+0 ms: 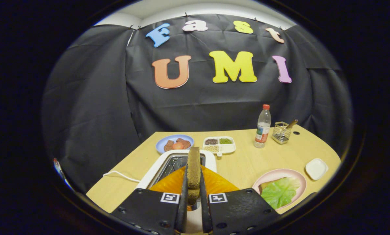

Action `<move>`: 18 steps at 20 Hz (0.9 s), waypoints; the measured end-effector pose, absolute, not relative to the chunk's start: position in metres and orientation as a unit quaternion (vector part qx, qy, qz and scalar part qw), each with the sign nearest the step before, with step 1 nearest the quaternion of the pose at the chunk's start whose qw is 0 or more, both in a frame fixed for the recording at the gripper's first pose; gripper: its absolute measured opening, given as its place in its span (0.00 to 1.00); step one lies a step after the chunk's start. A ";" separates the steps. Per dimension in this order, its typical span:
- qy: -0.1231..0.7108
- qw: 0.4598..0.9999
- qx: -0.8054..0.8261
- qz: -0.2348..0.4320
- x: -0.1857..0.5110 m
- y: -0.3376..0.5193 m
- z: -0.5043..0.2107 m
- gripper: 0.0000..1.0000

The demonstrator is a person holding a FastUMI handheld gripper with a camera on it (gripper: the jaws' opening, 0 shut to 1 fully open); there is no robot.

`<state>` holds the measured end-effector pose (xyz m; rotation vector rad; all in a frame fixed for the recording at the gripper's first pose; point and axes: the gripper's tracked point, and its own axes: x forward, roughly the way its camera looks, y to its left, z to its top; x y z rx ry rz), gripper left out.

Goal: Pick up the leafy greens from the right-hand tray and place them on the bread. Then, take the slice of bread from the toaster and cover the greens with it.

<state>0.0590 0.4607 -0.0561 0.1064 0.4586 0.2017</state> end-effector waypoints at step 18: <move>0.134 0.982 0.098 0.088 0.044 0.344 0.029 0.12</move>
